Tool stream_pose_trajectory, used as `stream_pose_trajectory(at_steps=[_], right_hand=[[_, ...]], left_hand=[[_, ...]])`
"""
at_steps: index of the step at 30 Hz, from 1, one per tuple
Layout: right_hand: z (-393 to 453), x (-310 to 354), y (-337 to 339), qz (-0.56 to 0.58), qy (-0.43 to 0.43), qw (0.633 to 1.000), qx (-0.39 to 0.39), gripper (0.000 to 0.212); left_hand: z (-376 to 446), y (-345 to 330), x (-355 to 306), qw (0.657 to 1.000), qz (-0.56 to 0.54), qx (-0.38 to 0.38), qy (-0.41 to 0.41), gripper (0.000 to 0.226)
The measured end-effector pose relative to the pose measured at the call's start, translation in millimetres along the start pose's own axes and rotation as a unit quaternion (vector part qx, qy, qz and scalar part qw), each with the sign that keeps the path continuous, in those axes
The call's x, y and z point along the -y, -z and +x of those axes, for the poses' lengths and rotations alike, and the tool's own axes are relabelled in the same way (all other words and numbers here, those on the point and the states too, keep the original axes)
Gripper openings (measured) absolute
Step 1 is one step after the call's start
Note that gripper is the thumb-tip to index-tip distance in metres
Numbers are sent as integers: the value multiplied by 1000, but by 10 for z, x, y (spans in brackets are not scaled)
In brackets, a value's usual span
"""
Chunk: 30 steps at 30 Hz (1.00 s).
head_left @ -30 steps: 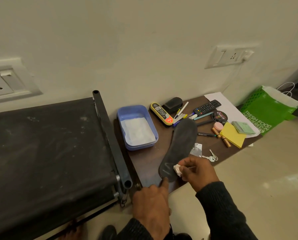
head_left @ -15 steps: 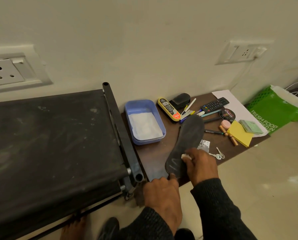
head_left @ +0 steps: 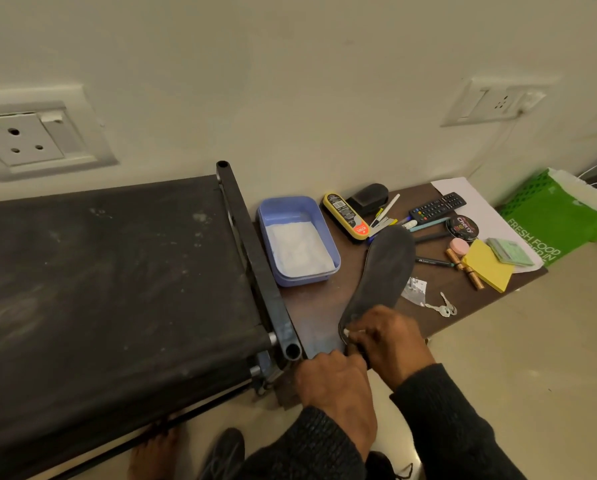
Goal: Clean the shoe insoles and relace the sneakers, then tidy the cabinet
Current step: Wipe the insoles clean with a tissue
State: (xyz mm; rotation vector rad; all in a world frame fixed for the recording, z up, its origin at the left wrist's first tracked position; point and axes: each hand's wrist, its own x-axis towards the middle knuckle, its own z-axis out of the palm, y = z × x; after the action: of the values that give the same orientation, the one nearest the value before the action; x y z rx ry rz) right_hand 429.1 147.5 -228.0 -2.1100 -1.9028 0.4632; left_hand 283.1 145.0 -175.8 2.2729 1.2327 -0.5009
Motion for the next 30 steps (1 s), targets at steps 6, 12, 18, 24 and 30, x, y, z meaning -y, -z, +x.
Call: stream_pose_trajectory(at_steps=[6, 12, 18, 24, 30], right_hand=[[118, -211, 68, 9, -34, 996, -85, 11], [118, -261, 35, 24, -20, 996, -82, 11], [113, -187, 11, 24, 25, 997, -73, 11], [18, -106, -73, 19, 92, 995, -33, 11], [84, -196, -12, 17, 63, 996, -65, 13]], left_hand=[[42, 1, -14, 1000, 22, 14, 10, 65], [60, 36, -12, 1000, 18, 18, 10, 54], [55, 53, 2, 1000, 10, 17, 17, 48], [58, 76, -34, 1000, -9, 5, 9, 40], [75, 112, -78, 999, 11, 29, 42, 44]])
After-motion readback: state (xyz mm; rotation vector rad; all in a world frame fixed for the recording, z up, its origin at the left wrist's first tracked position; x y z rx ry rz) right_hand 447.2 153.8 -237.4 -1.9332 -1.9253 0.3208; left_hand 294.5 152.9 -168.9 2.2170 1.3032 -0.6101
